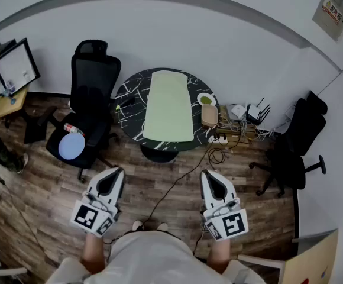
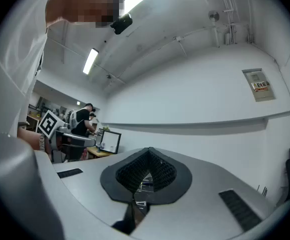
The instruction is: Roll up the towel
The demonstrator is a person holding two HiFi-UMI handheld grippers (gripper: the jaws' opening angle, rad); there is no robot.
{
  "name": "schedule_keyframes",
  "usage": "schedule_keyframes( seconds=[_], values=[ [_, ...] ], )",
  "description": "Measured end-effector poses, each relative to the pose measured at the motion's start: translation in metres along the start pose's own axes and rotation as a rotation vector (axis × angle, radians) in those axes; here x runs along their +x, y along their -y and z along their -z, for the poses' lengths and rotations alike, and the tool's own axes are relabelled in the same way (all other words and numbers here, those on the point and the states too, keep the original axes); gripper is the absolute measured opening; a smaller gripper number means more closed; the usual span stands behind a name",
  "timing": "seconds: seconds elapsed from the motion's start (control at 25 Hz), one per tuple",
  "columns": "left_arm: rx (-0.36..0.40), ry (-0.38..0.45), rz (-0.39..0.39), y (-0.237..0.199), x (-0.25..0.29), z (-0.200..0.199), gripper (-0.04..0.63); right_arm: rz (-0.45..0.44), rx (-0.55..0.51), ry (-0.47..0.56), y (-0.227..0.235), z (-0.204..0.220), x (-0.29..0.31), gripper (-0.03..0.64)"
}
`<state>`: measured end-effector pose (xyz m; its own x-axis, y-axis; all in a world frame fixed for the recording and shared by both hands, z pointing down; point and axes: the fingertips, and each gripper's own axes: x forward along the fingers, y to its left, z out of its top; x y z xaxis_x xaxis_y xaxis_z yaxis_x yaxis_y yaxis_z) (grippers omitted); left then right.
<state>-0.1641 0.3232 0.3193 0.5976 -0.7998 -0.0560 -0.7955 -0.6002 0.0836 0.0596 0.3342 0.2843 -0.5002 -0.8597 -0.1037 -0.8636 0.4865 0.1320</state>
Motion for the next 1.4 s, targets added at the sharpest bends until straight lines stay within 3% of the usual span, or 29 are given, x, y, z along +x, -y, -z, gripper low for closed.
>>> schedule_keyframes(
  seconds=[0.16, 0.44, 0.88, 1.24, 1.28, 1.4],
  values=[
    [0.049, 0.010, 0.050, 0.013, 0.008, -0.014, 0.005, 0.035, 0.016, -0.007, 0.013, -0.001, -0.013, -0.012],
    [-0.041, 0.023, 0.084, 0.019, 0.011, -0.012, 0.003, 0.032, 0.021, -0.006, 0.010, 0.000, -0.020, -0.012],
    [-0.023, 0.007, 0.061, 0.017, 0.010, -0.007, 0.004, -0.021, 0.010, -0.002, -0.001, 0.002, -0.016, -0.011],
    [-0.027, -0.005, 0.064, 0.020, 0.011, -0.003, 0.005, -0.014, 0.017, 0.005, 0.002, 0.002, -0.018, -0.009],
    [-0.025, 0.003, 0.072, 0.022, 0.010, -0.004, 0.005, -0.012, 0.019, 0.007, 0.003, 0.002, -0.019, 0.003],
    [-0.011, 0.051, 0.080, 0.026, 0.010, -0.011, 0.030, 0.016, 0.023, 0.027, 0.009, -0.001, -0.020, 0.159]
  ],
)
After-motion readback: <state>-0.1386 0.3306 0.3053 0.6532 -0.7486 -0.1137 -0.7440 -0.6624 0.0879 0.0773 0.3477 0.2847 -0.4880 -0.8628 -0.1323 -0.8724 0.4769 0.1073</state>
